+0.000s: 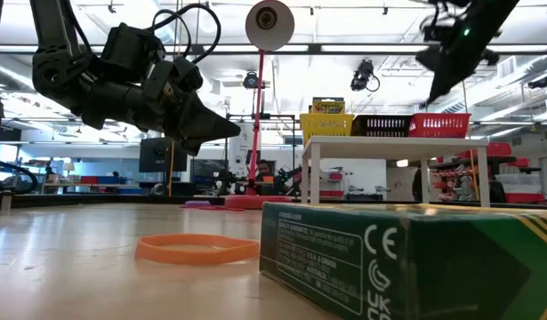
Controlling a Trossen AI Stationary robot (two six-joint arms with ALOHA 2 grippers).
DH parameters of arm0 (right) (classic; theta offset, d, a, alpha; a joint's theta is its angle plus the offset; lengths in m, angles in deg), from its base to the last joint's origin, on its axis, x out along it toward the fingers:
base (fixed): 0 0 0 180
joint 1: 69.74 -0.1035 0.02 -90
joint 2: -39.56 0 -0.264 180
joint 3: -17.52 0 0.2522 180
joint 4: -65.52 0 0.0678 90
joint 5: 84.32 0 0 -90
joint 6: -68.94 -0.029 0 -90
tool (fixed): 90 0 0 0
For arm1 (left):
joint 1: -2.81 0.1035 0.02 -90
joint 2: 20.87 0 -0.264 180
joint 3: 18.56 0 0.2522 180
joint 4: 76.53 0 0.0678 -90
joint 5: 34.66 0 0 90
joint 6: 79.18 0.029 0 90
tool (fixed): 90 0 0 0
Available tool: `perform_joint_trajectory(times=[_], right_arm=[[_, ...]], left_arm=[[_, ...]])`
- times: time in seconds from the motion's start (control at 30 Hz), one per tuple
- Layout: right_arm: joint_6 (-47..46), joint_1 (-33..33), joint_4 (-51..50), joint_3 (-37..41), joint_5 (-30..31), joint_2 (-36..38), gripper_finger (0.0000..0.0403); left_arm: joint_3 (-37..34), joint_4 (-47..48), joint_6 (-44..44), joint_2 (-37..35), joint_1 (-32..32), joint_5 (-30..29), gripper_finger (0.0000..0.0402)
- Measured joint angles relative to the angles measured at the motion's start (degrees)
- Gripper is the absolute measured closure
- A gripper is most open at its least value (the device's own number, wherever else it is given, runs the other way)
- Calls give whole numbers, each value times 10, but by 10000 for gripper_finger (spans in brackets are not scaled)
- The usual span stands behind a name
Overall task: Pick & Place Office Desk Supplies
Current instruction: Put the black spring keychain into the red bin on the shelf, then put the orange rubber band into the black bin on the shelf
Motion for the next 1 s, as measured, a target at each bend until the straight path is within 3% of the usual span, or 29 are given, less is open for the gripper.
perform_joint_trajectory(times=[0.17,0.53,0.63,0.77,0.93,1.0], right_arm=[[46,109,58,16,-112,-32,354],[66,144,70,16,-102,-44,216],[68,142,55,12,-108,-44,195],[54,104,15,-13,-118,-31,230],[7,-17,-16,-31,-120,28,362],[-22,-76,-19,-31,-119,52,390]], left_arm=[[0,0,-1,0,-12,-14,390],[0,0,-14,0,-44,-40,390],[0,0,-20,0,-53,-58,390],[0,2,-26,0,-73,-78,390],[0,15,-23,0,-98,-107,390],[0,14,-23,0,-106,-121,390]])
